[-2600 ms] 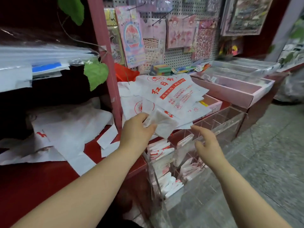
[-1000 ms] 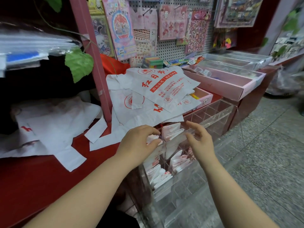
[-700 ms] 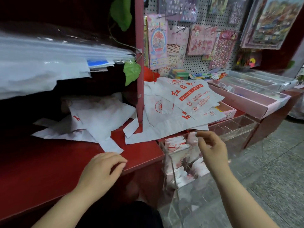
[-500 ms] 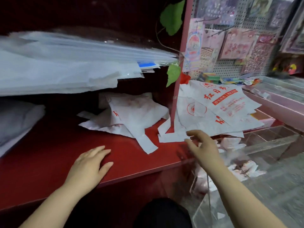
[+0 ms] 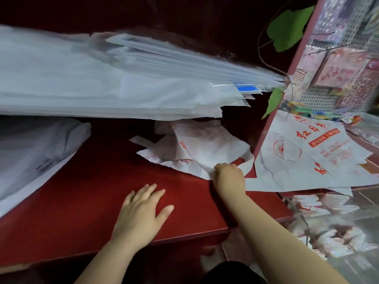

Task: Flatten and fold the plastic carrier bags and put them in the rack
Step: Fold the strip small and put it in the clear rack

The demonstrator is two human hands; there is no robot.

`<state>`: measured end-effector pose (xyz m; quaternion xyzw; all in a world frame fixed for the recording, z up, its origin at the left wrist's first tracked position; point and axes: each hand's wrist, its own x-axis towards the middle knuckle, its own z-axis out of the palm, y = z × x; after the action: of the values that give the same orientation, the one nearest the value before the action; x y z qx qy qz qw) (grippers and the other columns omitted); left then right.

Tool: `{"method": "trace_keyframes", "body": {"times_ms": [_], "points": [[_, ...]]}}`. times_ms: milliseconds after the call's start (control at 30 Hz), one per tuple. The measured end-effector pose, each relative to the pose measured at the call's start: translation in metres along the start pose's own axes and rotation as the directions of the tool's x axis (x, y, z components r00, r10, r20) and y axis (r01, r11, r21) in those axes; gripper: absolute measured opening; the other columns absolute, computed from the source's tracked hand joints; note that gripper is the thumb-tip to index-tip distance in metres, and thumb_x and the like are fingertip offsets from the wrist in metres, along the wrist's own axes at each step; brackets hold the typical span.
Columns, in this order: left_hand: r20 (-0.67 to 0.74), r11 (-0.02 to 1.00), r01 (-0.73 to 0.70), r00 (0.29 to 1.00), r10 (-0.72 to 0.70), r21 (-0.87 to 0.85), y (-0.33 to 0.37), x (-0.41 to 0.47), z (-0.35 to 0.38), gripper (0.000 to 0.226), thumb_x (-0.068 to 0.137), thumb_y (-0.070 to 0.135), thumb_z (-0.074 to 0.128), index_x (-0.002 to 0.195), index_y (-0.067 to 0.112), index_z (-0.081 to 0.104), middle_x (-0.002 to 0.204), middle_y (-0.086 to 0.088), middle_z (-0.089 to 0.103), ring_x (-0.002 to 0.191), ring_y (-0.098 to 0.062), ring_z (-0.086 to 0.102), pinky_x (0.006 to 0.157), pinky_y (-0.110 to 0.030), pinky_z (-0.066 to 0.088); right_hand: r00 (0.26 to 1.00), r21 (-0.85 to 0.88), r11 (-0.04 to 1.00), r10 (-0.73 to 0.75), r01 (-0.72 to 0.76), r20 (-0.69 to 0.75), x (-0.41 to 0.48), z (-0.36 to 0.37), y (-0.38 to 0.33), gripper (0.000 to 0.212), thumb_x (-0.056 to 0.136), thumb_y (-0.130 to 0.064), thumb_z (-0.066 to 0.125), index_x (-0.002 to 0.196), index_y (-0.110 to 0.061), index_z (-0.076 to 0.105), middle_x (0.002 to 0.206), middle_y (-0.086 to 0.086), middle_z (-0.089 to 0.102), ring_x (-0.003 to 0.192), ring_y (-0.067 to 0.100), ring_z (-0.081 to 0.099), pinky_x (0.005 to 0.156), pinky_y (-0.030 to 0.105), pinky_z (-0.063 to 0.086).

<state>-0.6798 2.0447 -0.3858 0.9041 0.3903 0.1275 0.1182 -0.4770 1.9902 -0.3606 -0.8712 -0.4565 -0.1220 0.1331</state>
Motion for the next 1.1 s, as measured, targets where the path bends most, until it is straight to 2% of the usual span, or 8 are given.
{"method": "trace_keyframes", "body": {"times_ms": [133, 267, 367, 533, 667, 767, 933, 1100], "points": [[-0.076, 0.987, 0.013, 0.997, -0.025, -0.16, 0.0, -0.001, -0.003, 0.095, 0.068, 0.083, 0.004, 0.145, 0.028, 0.019, 0.151, 0.009, 0.021, 0.139, -0.006, 0.016, 0.113, -0.024, 0.007, 0.959, 0.422, 0.902, 0.034, 0.091, -0.281, -0.007, -0.005, 0.005, 0.027, 0.075, -0.009, 0.041, 0.08, -0.002, 0.067, 0.084, 0.016, 0.067, 0.086, 0.029, 0.058, 0.067, 0.026, 0.033], [-0.323, 0.911, -0.031, 0.939, -0.114, -0.411, 0.0, -0.011, -0.008, 0.08, 0.08, 0.057, 0.054, 0.144, 0.018, 0.024, 0.149, -0.008, 0.027, 0.135, -0.022, 0.029, 0.107, -0.036, 0.026, 0.891, 0.529, 0.733, -0.244, 0.428, -0.382, -0.039, -0.012, 0.008, 0.037, 0.075, -0.015, 0.038, 0.098, -0.014, 0.067, 0.1, 0.0, 0.068, 0.096, 0.01, 0.054, 0.088, 0.012, 0.037], [-0.558, 0.976, -0.161, 0.828, 0.055, -0.144, -0.001, -0.01, -0.006, 0.083, 0.068, 0.054, 0.052, 0.133, 0.007, 0.032, 0.138, -0.018, 0.035, 0.124, -0.028, 0.032, 0.105, -0.04, 0.027, 0.872, 0.578, 0.654, -0.388, 0.489, -0.3, -0.062, -0.011, 0.018, 0.034, 0.075, -0.012, 0.041, 0.102, -0.025, 0.058, 0.112, -0.008, 0.058, 0.102, 0.006, 0.053, 0.096, 0.005, 0.031], [-0.544, 0.949, -0.274, 0.779, 0.313, 0.153, -0.001, 0.0, -0.013, 0.086, 0.054, 0.028, 0.086, 0.124, 0.013, 0.04, 0.132, -0.012, 0.033, 0.122, -0.032, 0.031, 0.112, -0.033, -0.002, 0.827, 0.609, 0.618, -0.549, 0.497, -0.118, -0.094, -0.006, 0.028, 0.026, 0.081, -0.015, 0.048, 0.096, -0.019, 0.068, 0.097, -0.002, 0.071, 0.097, 0.006, 0.058, 0.092, 0.008, 0.037], [-0.409, 0.861, -0.382, 0.765, 0.498, 0.334, -0.014, 0.004, -0.018, 0.021, 0.066, 0.029, 0.063, 0.085, 0.021, 0.068, 0.111, -0.004, 0.063, 0.118, -0.027, 0.039, 0.113, -0.035, -0.005, 0.803, 0.569, 0.637, -0.592, 0.521, -0.073, -0.102, -0.015, 0.029, 0.024, 0.079, -0.012, 0.049, 0.092, -0.013, 0.07, 0.092, -0.002, 0.071, 0.091, 0.007, 0.058, 0.084, 0.016, 0.042], [-0.241, 0.84, -0.424, 0.824, 0.513, 0.338, -0.027, -0.002, -0.019, 0.022, 0.073, 0.029, 0.053, 0.059, 0.023, 0.07, 0.081, 0.008, 0.071, 0.108, -0.022, 0.059, 0.113, -0.032, -0.001, 0.789, 0.473, 0.663, -0.602, 0.58, -0.124, -0.1, -0.021, 0.028, 0.028, 0.073, -0.011, 0.046, 0.084, -0.011, 0.071, 0.083, -0.001, 0.071, 0.087, 0.01, 0.054, 0.082, 0.02, 0.04], [-0.22, 0.863, -0.435, 0.843, 0.491, 0.256, -0.037, -0.029, -0.019, 0.029, 0.08, 0.026, 0.039, 0.068, 0.018, 0.065, 0.072, 0.009, 0.068, 0.082, -0.014, 0.069, 0.111, -0.02, 0.007, 0.837, 0.473, 0.71, -0.535, 0.521, -0.117, -0.101, -0.021, 0.028, 0.037, 0.066, -0.013, 0.036, 0.078, -0.012, 0.071, 0.079, 0.003, 0.07, 0.091, 0.012, 0.053, 0.086, 0.011, 0.038], [-0.151, 0.882, -0.427, 0.875, 0.459, 0.2, -0.026, -0.034, -0.021, 0.047, 0.083, 0.042, 0.036, 0.123, 0.018, 0.044, 0.123, -0.008, 0.06, 0.117, -0.013, 0.042, 0.108, -0.024, 0.008, 0.891, 0.65, 0.689, -0.452, 0.32, 0.04, -0.109, -0.023, 0.021, 0.036, 0.07, -0.016, 0.038, 0.078, -0.007, 0.072, 0.093, 0.007, 0.069, 0.106, 0.007, 0.049, 0.088, -0.001, 0.031]]}}
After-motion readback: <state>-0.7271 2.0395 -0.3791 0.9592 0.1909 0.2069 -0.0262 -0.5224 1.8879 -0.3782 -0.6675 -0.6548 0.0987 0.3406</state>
